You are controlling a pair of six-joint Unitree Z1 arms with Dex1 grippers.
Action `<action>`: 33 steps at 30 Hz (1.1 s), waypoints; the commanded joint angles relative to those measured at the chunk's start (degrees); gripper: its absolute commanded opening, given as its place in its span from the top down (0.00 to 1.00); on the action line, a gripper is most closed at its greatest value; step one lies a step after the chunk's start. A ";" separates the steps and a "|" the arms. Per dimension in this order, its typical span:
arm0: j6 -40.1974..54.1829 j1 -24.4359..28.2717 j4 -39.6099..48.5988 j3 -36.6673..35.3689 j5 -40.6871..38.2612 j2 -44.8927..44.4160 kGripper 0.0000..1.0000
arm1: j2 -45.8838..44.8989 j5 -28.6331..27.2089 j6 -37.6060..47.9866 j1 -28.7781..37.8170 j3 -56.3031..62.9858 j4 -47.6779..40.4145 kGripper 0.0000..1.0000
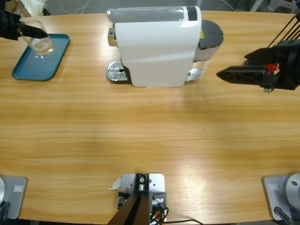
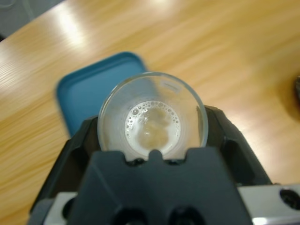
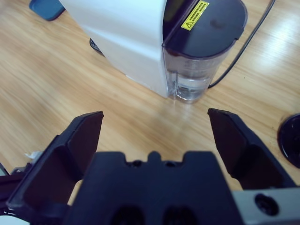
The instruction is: Pour coffee
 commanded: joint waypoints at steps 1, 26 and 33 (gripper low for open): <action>-1.58 4.55 -8.26 1.78 1.99 4.04 1.00 | -3.31 -0.10 0.60 -0.98 0.74 4.62 0.00; -2.86 6.99 -15.41 5.91 2.36 12.45 1.00 | -3.13 -0.19 0.60 -0.98 -0.77 8.23 0.00; -1.63 6.73 -20.11 9.04 0.50 13.20 0.01 | -2.20 -0.19 0.60 -0.98 -1.62 7.79 0.00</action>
